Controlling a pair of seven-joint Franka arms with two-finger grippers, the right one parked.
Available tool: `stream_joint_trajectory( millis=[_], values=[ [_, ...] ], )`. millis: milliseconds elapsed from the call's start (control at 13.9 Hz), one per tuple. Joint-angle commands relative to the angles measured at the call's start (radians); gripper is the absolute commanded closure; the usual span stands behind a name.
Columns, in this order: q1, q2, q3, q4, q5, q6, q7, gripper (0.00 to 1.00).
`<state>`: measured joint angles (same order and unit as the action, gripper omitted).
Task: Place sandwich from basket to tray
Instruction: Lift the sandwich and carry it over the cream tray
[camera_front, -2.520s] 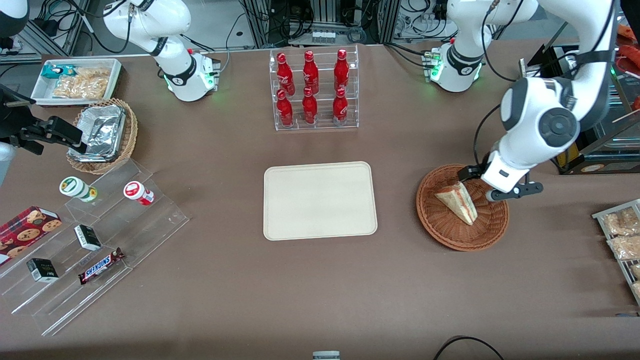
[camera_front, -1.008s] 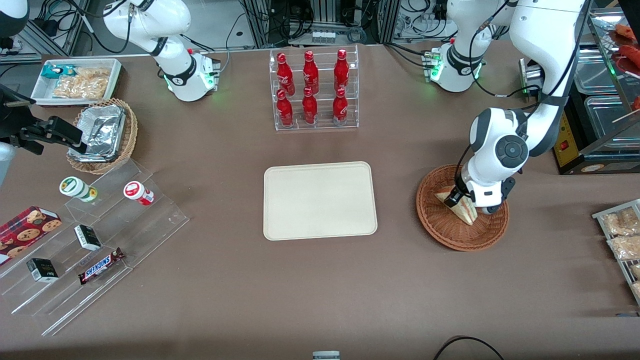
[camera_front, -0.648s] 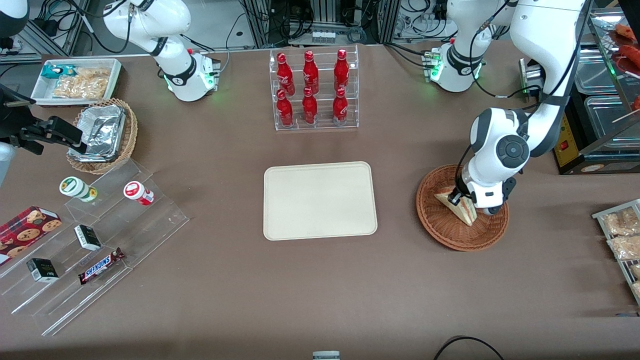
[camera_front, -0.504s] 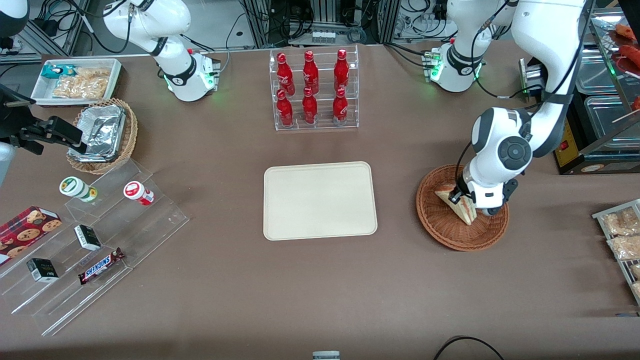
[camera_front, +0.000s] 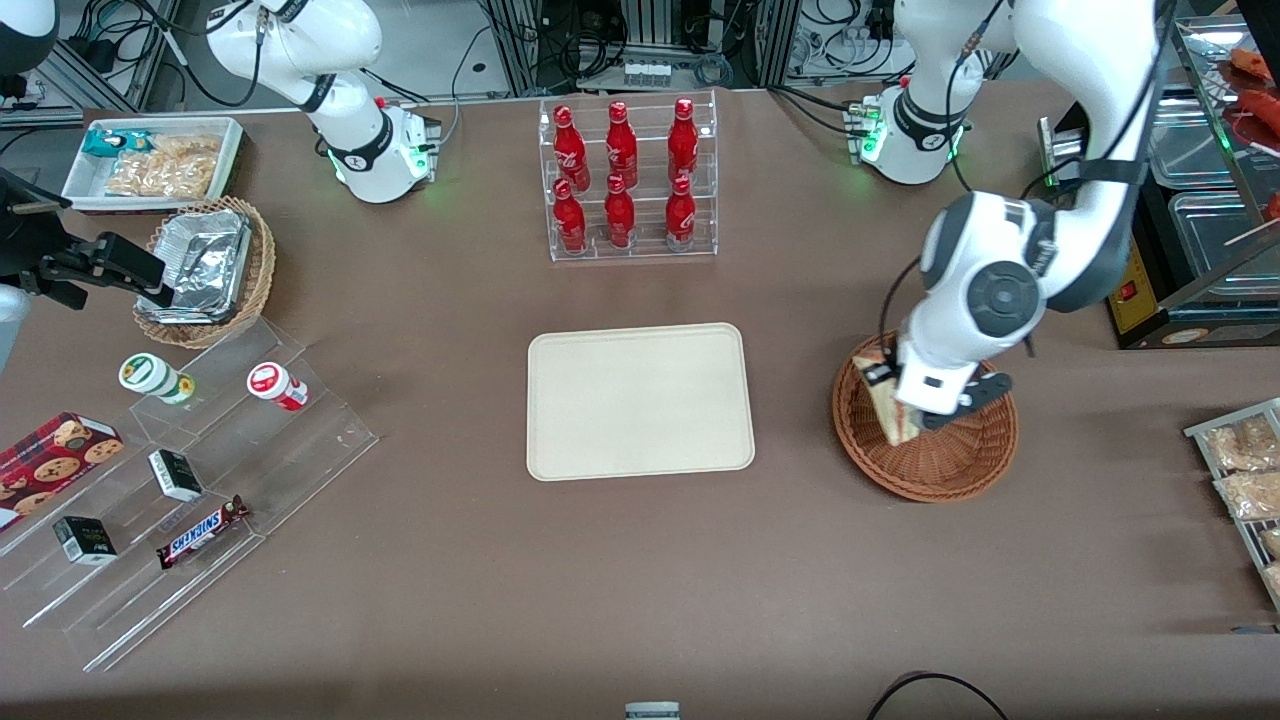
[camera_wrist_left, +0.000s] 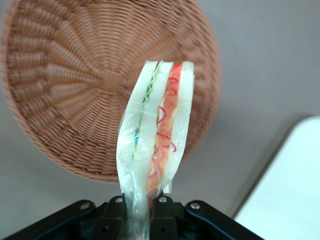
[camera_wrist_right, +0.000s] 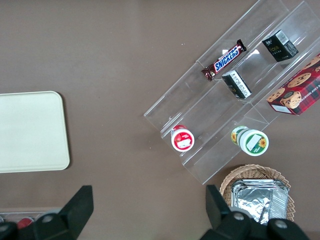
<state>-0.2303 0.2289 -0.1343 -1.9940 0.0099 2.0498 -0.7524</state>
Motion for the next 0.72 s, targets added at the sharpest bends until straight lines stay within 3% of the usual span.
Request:
stream_joint_trajectory(
  millis=[0,648],
  values=[
    [-0.089,0.076,-0.002,0.108,0.012,-0.022,0.011,0.91],
    [-0.339,0.375,-0.005,0.455,-0.001,-0.010,-0.102,0.93]
  ],
)
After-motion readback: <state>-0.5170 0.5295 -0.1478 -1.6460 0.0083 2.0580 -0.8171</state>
